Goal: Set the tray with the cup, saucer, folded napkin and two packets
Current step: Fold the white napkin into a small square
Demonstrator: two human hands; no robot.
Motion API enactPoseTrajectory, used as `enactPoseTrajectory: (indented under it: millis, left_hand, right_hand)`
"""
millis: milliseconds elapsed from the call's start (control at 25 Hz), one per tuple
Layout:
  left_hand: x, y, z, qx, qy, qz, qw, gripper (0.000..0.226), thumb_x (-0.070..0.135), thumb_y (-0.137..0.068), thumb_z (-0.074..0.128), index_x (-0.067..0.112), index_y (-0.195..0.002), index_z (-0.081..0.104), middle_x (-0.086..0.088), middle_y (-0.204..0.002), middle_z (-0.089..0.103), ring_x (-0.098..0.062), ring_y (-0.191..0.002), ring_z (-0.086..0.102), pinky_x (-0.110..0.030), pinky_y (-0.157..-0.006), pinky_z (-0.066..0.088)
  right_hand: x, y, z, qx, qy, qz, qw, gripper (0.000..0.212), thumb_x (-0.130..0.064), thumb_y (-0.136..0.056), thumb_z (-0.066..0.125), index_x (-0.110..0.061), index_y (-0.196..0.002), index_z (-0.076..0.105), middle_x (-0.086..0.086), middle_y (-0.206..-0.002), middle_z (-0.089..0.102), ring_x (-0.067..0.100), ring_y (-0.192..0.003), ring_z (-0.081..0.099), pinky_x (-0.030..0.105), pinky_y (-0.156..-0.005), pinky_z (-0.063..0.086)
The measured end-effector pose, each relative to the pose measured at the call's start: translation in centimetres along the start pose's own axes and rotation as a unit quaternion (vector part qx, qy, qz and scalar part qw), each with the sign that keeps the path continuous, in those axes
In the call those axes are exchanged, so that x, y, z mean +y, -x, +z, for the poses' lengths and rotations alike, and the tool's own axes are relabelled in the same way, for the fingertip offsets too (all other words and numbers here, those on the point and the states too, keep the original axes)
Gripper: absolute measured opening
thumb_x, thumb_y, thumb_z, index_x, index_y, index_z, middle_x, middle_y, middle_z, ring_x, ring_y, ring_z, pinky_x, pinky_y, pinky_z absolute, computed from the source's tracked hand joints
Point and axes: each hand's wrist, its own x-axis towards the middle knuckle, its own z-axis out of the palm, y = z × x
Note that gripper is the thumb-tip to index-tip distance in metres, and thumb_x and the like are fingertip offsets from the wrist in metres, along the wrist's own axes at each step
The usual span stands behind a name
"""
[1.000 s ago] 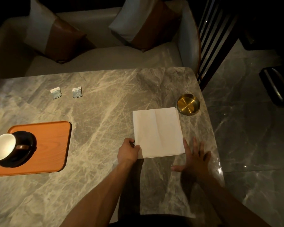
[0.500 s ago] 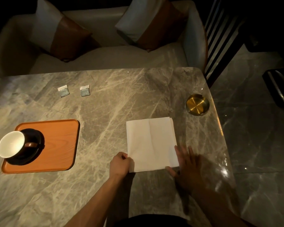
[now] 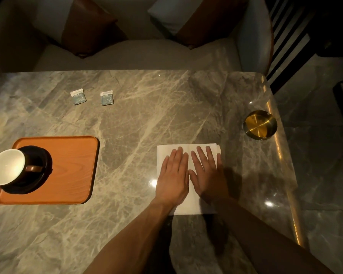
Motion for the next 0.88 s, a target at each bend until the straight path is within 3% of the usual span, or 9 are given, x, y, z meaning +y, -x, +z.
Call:
enactPoseTrajectory:
  millis: [120, 280, 480, 720, 880]
  left_hand:
    - [-0.9, -1.1, 1.1, -0.025, -0.027, -0.015, 0.999, 0.056, 0.037, -0.105, 0.024, 0.011, -0.155, 0.021, -0.009, -0.165, 0.01, -0.023, -0.152, 0.0, -0.046, -0.122, 0.015]
    - [-2.7, -1.3, 1.4, -0.028, -0.069, -0.048, 0.996, 0.065, 0.05, -0.103, 0.019, 0.013, -0.157, 0.012, -0.007, -0.166, 0.001, -0.02, -0.152, -0.008, -0.041, -0.123, 0.0]
    - [-3.8, -1.6, 1.1, -0.03, -0.075, -0.107, 0.991, 0.074, 0.057, -0.101, 0.018, 0.012, -0.157, 0.003, -0.013, -0.165, -0.008, -0.027, -0.151, -0.011, -0.045, -0.123, 0.001]
    - [-4.4, -1.9, 0.7, -0.039, -0.085, -0.082, 0.992, 0.078, 0.061, -0.099, 0.018, 0.011, -0.157, 0.0, -0.015, -0.164, -0.012, -0.029, -0.15, -0.014, -0.043, -0.121, -0.009]
    - [-3.9, -1.9, 0.3, -0.049, -0.083, -0.094, 0.991, 0.074, 0.059, -0.101, 0.013, 0.012, -0.157, 0.0, -0.011, -0.164, -0.013, -0.026, -0.15, -0.016, -0.047, -0.122, -0.003]
  right_hand:
    - [0.5, -0.9, 0.7, -0.007, 0.011, 0.015, 1.0, 0.062, -0.049, -0.098, 0.031, -0.017, -0.152, 0.03, 0.01, -0.161, 0.023, 0.03, -0.15, 0.009, 0.056, -0.12, 0.006]
    - [0.4, -0.8, 1.5, -0.01, 0.005, 0.048, 0.999, 0.067, -0.055, -0.098, 0.025, -0.02, -0.155, 0.02, 0.01, -0.163, 0.016, 0.032, -0.15, 0.007, 0.057, -0.12, 0.006]
    - [-0.2, -0.6, 2.0, -0.002, -0.004, 0.077, 0.997, 0.071, -0.058, -0.097, 0.027, -0.021, -0.156, 0.011, 0.014, -0.163, 0.01, 0.033, -0.151, 0.002, 0.056, -0.12, 0.01]
    - [-0.2, -1.1, 1.6, -0.022, 0.003, 0.078, 0.997, 0.073, -0.06, -0.096, 0.026, -0.021, -0.156, 0.01, 0.014, -0.163, 0.01, 0.033, -0.151, 0.0, 0.058, -0.119, 0.013]
    - [-0.3, -0.7, 0.7, -0.043, 0.008, 0.073, 0.996, 0.073, -0.063, -0.096, 0.018, -0.021, -0.156, 0.011, 0.013, -0.164, 0.006, 0.034, -0.15, 0.001, 0.058, -0.119, 0.009]
